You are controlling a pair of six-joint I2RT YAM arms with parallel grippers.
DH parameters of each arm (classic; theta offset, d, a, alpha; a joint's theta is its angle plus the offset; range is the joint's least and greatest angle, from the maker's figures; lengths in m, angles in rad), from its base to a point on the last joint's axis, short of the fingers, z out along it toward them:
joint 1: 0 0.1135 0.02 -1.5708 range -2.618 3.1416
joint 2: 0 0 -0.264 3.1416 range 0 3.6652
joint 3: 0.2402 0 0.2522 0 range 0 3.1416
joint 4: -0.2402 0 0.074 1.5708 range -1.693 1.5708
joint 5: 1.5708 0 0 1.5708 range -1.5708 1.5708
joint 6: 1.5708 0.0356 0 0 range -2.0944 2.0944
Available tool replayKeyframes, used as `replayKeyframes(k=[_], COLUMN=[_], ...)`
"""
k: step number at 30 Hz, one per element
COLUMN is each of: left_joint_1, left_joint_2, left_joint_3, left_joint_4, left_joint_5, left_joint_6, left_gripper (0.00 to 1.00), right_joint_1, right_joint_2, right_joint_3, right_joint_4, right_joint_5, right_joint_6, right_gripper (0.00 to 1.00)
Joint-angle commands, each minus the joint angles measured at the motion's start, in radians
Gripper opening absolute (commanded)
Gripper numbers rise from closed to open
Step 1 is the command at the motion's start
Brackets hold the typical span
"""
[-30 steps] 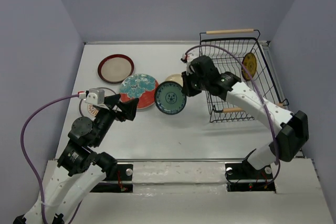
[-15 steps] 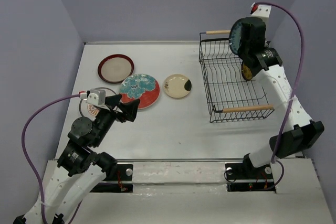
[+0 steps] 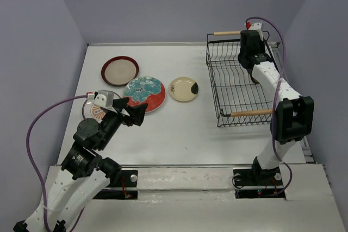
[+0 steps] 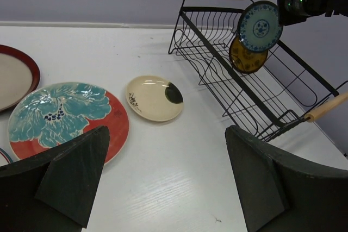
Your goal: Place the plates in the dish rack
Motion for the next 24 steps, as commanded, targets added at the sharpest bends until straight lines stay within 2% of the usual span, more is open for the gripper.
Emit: replayKeyframes(k=[1,10,24], left_joint_1=[0.003,0.004,0.004], left_joint_2=[0.028,0.045,0.037], left_joint_3=[-0.009,-0.006,-0.009], left_joint_4=[0.054,0.051,0.051], left_joint_5=[0.019,0.010,0.013], left_joint_6=[0.015,0.016,0.014], left_gripper=[0.99,0.99,0.99], right_joint_1=[-0.031,-0.040,-0.040], right_joint_2=[0.004,0.123,0.151], right_joint_3=[-0.022,-0.043,-0.031], right_joint_4=[0.137,0.160,0.173], right_joint_5=[-0.015,-0.029,0.042], right_joint_6=[-0.037,-0.057,-0.087], right_gripper=[0.07,0.07,0.07])
